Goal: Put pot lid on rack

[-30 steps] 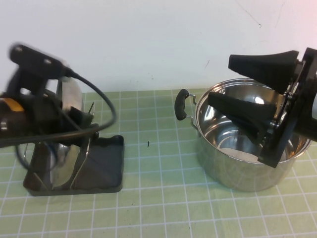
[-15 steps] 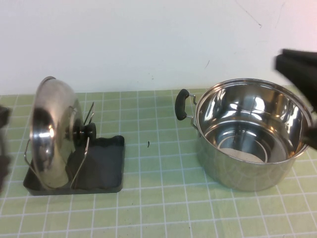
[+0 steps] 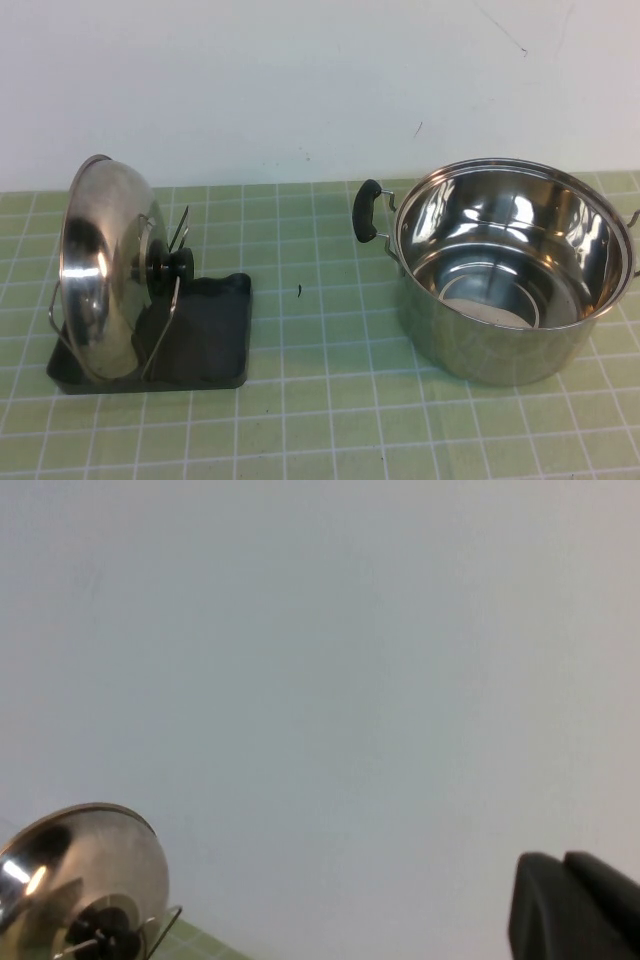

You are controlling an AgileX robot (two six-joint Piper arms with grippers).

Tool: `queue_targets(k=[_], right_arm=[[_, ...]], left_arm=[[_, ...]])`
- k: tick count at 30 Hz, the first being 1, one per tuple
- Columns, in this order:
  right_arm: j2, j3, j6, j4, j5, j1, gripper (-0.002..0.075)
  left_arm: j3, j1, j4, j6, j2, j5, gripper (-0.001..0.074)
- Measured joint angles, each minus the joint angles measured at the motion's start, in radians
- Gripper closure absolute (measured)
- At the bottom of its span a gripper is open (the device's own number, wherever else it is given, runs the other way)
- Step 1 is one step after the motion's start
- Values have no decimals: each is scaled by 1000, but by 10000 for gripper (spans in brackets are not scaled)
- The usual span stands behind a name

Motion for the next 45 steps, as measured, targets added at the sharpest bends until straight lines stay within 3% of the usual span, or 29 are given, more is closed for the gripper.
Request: queue_targets(k=[9, 21, 32, 37, 39, 41, 43, 45], right_arm=[[-57, 86, 160, -181, -5, 0, 727], [-57, 86, 181, -214, -9, 0, 727], [-57, 98, 184, -454, 8, 0, 727], [-62, 149, 185, -460, 88, 0, 727], [-71, 157, 162, -416, 101, 0, 727], [-75, 159, 31, -270, 114, 0, 727], [-77, 161, -235, -21, 138, 0, 727], [-77, 162, -638, 379, 185, 0, 727]], left_arm=[[114, 0, 0, -24, -208, -4, 736], [115, 0, 0, -25, -219, -9, 736], [115, 0, 0, -25, -219, -11, 736], [115, 0, 0, -25, -219, -11, 736], [115, 0, 0, -25, -219, -11, 736], [115, 0, 0, -25, -220, -11, 736], [115, 0, 0, -25, -220, -11, 736], [115, 0, 0, -25, -220, -11, 736]])
